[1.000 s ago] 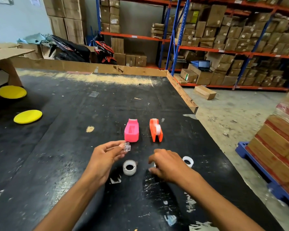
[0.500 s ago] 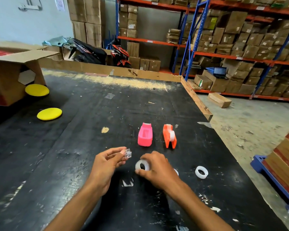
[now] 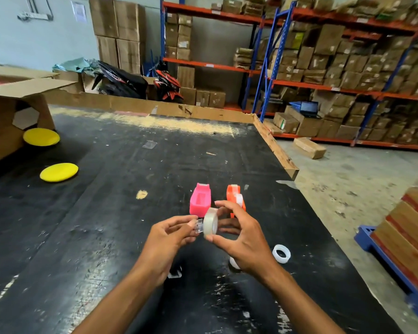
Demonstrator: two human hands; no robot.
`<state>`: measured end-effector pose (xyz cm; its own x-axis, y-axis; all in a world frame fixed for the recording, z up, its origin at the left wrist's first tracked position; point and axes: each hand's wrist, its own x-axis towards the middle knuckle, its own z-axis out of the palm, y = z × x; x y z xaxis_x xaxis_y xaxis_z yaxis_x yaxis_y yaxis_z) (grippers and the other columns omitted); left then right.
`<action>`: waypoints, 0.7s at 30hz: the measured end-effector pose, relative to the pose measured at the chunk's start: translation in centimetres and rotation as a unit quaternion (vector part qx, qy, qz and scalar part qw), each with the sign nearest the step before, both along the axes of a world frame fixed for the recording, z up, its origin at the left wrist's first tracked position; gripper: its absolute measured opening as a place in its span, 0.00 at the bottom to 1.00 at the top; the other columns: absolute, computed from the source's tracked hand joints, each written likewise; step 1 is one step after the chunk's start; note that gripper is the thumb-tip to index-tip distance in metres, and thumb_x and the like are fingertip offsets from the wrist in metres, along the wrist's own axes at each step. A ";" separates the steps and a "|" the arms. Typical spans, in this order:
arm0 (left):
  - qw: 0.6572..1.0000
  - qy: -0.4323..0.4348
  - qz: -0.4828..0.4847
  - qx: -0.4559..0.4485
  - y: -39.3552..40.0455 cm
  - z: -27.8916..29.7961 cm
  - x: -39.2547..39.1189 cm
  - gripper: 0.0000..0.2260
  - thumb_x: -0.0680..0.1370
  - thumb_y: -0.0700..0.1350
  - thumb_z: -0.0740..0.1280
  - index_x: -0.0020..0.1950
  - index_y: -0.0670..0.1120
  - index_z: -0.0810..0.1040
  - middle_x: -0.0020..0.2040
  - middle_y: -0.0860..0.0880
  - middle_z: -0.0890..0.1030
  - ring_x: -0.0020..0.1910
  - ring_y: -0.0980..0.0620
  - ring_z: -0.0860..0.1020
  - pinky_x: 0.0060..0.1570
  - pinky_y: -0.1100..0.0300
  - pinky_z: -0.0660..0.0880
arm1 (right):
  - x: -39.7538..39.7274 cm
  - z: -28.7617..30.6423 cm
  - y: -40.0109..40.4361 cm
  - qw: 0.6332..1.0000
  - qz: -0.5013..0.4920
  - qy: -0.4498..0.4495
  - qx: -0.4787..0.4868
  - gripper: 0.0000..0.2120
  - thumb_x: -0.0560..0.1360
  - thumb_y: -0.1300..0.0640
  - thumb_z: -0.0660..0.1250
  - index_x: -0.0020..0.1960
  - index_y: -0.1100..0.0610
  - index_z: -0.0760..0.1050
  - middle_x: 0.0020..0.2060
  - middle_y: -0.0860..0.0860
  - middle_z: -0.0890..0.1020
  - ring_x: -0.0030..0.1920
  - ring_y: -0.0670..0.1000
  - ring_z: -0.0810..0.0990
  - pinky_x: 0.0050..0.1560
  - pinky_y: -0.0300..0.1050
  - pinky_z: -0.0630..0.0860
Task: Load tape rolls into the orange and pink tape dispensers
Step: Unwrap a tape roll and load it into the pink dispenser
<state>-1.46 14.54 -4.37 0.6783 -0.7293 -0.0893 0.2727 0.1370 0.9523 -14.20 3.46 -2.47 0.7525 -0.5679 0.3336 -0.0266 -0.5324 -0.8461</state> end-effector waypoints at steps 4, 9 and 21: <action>0.999 -0.019 -0.026 -0.015 -0.3 0.6 -0.3 0.06 0.73 0.39 0.70 0.48 0.43 0.85 0.42 0.45 0.87 0.40 0.53 0.83 0.39 0.67 0.79 | -0.4 0.6 -0.3 1.000 0.005 -0.007 0.018 0.28 0.65 0.63 0.77 0.61 0.46 0.73 0.51 0.43 0.80 0.49 0.46 0.83 0.51 0.37 0.80; 0.998 -0.049 -0.037 -0.035 -0.4 0.9 -0.3 0.14 0.66 0.44 0.73 0.49 0.39 0.84 0.45 0.39 0.86 0.43 0.49 0.83 0.44 0.64 0.80 | -0.8 1.6 -0.7 0.998 0.034 -0.006 0.046 0.29 0.65 0.67 0.77 0.61 0.51 0.73 0.49 0.45 0.80 0.48 0.47 0.84 0.49 0.35 0.81; 0.994 -0.013 0.011 -0.106 -1.1 1.3 -1.0 0.06 0.64 0.40 0.73 0.39 0.41 0.85 0.39 0.44 0.87 0.40 0.52 0.85 0.40 0.66 0.80 | -0.5 1.3 -0.7 0.998 0.026 -0.048 0.007 0.29 0.65 0.66 0.77 0.59 0.45 0.72 0.50 0.43 0.80 0.50 0.44 0.83 0.50 0.33 0.79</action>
<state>-2.43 13.44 -3.03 0.6943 -0.7149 0.0826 0.2424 0.3404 0.9085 -14.72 2.77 -1.20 0.7464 -0.5333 0.3982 0.0830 -0.5190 -0.8508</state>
